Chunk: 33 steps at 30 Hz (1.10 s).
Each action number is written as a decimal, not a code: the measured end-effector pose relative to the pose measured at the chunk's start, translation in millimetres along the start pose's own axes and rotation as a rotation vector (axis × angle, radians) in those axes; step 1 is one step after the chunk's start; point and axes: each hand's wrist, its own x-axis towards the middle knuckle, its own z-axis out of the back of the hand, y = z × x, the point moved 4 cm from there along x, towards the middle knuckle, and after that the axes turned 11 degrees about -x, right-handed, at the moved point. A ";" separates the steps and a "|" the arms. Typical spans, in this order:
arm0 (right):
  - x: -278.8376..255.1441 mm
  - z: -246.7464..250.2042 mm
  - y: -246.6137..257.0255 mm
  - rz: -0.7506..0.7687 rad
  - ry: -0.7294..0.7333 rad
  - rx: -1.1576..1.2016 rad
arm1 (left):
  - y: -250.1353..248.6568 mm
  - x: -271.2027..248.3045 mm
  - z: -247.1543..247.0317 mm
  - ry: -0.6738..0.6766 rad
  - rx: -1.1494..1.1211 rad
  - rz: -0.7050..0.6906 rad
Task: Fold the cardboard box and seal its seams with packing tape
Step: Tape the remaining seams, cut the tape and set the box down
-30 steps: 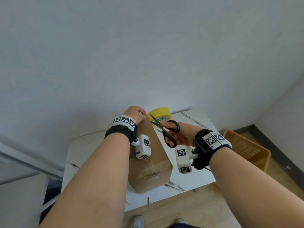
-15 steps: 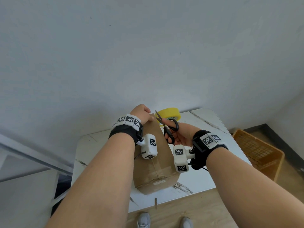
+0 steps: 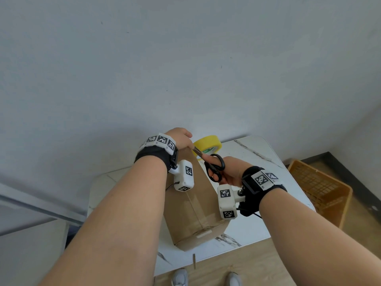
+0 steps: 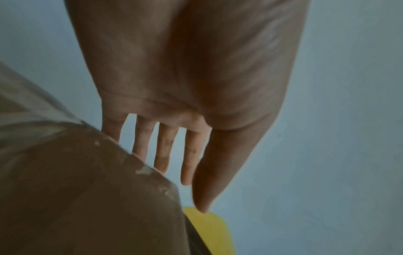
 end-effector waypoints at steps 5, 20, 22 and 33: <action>-4.6 0.4 3.2 0.011 0.034 -0.019 | -16.7 5.2 -5.5 0.042 0.108 -0.041; 1.8 -5.7 1.4 0.020 0.042 -0.018 | -7.3 29.3 -15.6 0.038 0.340 -0.005; 2.3 -5.7 0.8 0.011 0.047 -0.023 | -3.1 32.8 -14.6 0.029 0.332 0.008; 0.9 6.4 -10.5 -0.048 0.038 0.001 | 12.0 30.9 -15.2 0.009 0.199 0.116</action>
